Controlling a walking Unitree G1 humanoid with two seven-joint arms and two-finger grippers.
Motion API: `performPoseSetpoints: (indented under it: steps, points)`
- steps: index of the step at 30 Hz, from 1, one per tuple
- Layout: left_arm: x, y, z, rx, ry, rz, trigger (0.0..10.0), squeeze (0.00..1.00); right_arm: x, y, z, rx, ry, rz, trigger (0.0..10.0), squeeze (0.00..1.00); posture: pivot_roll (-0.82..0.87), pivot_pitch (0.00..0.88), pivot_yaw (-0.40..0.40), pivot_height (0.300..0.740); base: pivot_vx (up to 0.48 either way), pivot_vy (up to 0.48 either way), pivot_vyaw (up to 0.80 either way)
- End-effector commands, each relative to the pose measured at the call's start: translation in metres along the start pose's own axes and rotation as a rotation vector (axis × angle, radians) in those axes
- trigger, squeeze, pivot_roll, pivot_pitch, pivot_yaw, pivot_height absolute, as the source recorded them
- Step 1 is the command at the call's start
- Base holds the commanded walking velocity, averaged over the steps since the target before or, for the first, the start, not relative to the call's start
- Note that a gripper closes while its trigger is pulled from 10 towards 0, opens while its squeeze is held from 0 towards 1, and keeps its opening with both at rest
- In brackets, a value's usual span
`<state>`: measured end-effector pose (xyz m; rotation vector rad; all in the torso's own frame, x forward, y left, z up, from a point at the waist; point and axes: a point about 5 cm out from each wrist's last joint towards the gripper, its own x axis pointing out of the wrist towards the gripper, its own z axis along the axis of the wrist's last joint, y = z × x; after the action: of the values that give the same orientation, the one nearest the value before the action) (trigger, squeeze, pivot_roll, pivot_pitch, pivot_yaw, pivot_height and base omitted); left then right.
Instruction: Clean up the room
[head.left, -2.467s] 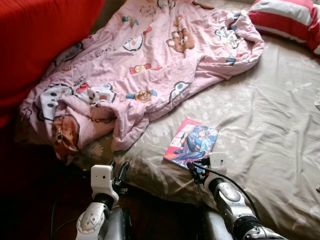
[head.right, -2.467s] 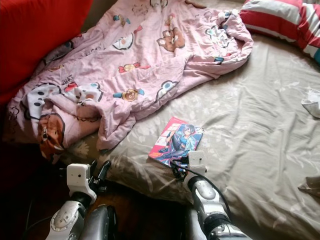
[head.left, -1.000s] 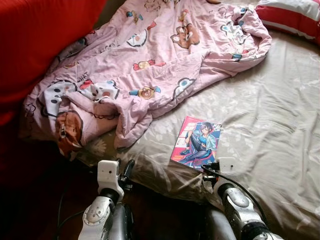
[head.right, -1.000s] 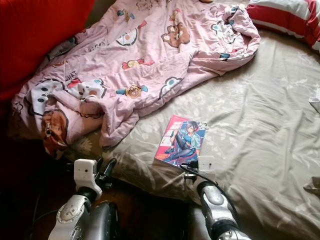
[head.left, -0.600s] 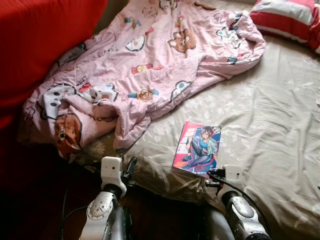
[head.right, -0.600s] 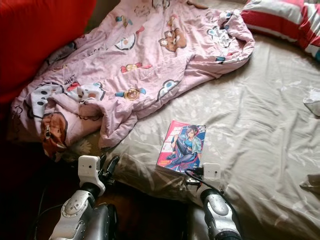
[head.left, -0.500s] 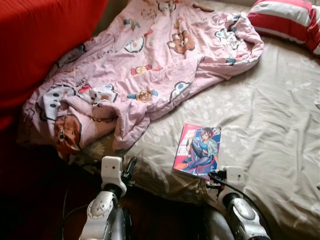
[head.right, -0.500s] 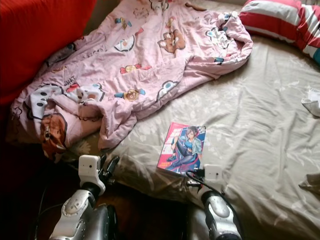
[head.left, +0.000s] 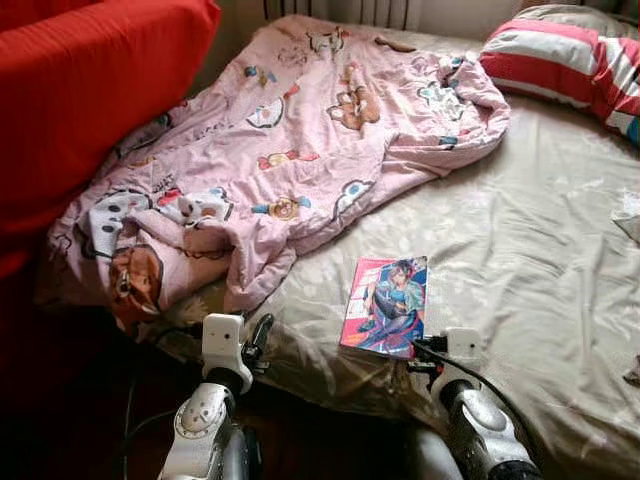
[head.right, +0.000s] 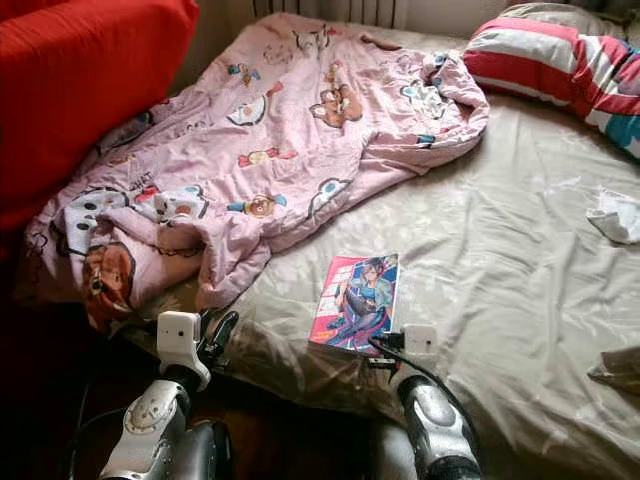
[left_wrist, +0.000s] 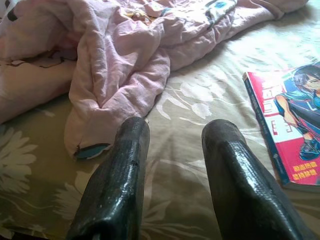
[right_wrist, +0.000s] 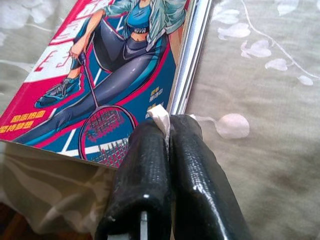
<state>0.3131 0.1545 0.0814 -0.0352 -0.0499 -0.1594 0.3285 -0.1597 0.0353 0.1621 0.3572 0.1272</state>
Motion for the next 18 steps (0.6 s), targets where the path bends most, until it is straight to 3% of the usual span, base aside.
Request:
performPoseSetpoints:
  steps: [1,2,12,13,14,18]
  points:
    - [-0.007,0.0,-0.01,0.022,0.039,-0.013,10.0,0.0,0.0,0.001,-0.008,-0.025,0.067,-0.017,9.5,0.0,-0.04,0.195,0.006,0.579,0.0,0.0,0.0]
    - [-0.008,0.0,-0.01,0.023,0.039,-0.012,10.0,0.0,0.0,-0.001,-0.009,-0.024,0.077,-0.035,10.0,0.0,-0.04,0.199,0.006,0.579,0.0,0.0,0.0]
    - [-0.012,0.002,-0.012,0.027,0.046,-0.013,10.0,0.0,-0.002,-0.011,-0.012,0.034,0.106,-0.115,10.0,0.0,-0.03,0.229,0.01,0.579,0.0,0.0,0.0]
    - [-0.012,0.002,-0.012,0.027,0.047,-0.014,10.0,0.0,-0.003,-0.012,-0.013,0.058,0.108,-0.126,10.0,0.21,-0.03,0.235,0.011,0.579,0.0,0.0,0.0]
    - [-0.012,0.001,-0.012,0.027,0.048,-0.016,10.0,0.0,-0.003,-0.014,-0.014,0.098,0.109,-0.145,10.0,1.0,-0.03,0.237,0.013,0.579,0.0,0.0,0.0]
    - [-0.012,0.001,-0.012,0.025,0.051,-0.021,10.0,0.0,-0.004,-0.016,-0.014,0.095,0.112,-0.159,10.0,1.0,-0.03,0.246,0.014,0.579,0.0,0.0,0.0]
